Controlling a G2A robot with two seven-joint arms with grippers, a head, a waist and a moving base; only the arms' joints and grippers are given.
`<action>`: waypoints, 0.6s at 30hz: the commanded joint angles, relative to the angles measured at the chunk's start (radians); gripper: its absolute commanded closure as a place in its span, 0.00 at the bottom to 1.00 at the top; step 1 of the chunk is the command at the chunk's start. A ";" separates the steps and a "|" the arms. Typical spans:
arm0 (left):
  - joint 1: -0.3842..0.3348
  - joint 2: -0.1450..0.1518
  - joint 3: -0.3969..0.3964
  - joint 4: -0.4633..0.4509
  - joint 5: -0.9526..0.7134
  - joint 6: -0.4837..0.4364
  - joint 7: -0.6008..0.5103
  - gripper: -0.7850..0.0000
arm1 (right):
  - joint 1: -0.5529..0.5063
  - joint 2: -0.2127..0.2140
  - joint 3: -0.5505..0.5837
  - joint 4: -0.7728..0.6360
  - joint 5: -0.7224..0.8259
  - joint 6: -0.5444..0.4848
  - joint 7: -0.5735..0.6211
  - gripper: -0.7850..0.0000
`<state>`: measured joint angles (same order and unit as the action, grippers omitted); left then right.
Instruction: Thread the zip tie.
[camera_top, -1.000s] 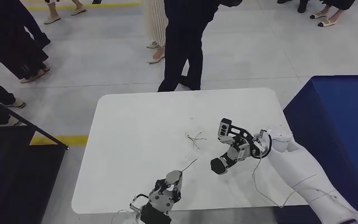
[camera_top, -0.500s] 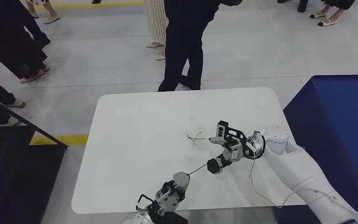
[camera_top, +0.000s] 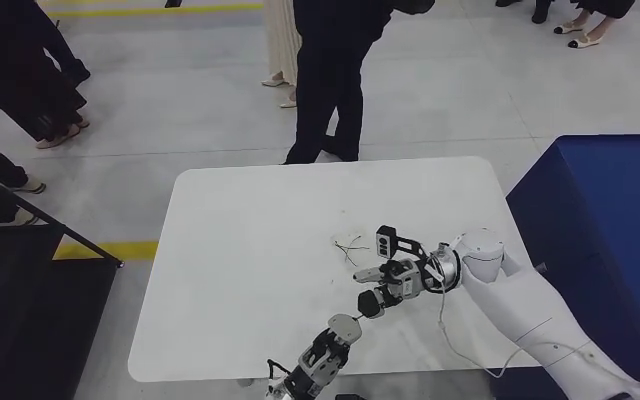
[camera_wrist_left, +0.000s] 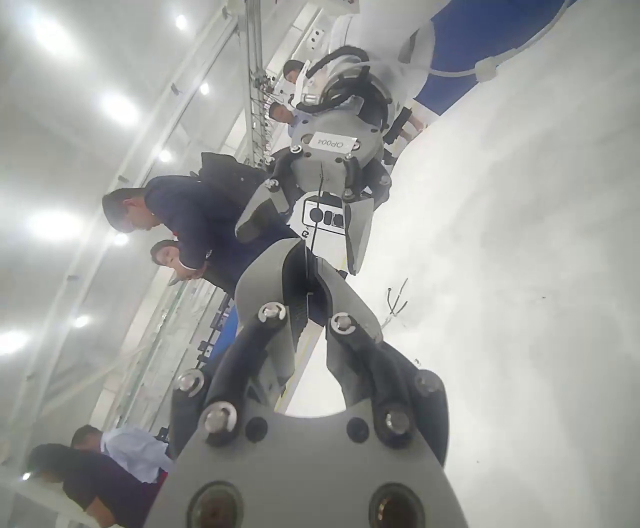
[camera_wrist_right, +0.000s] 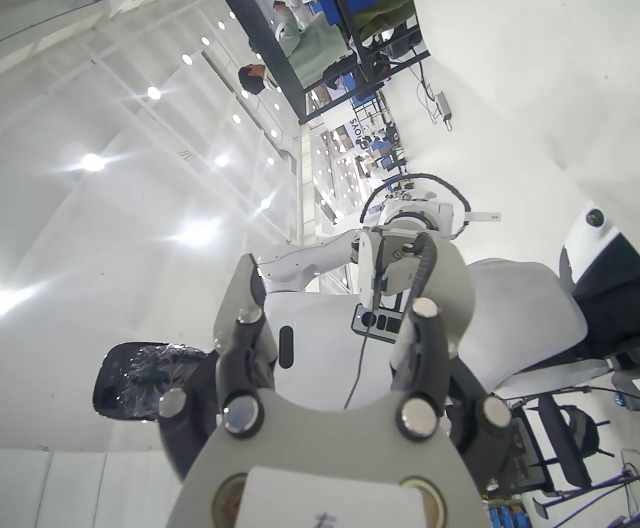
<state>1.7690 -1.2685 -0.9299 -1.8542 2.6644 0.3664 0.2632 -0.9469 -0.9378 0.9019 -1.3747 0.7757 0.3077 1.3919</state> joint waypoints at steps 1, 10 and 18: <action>-0.003 0.000 -0.002 -0.005 -0.004 -0.006 -0.020 1.00 | 0.002 0.000 -0.004 -0.001 -0.015 -0.001 0.005 0.51; -0.006 0.001 -0.008 -0.004 0.021 -0.032 -0.075 1.00 | 0.002 -0.002 -0.004 0.010 -0.030 -0.013 0.035 0.58; -0.014 -0.001 0.010 -0.001 0.036 -0.049 -0.104 1.00 | 0.003 -0.005 -0.009 0.015 -0.042 -0.014 0.048 0.65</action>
<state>1.7561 -1.2691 -0.9218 -1.8557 2.6993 0.3192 0.1627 -0.9442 -0.9420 0.8941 -1.3603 0.7357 0.2942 1.4395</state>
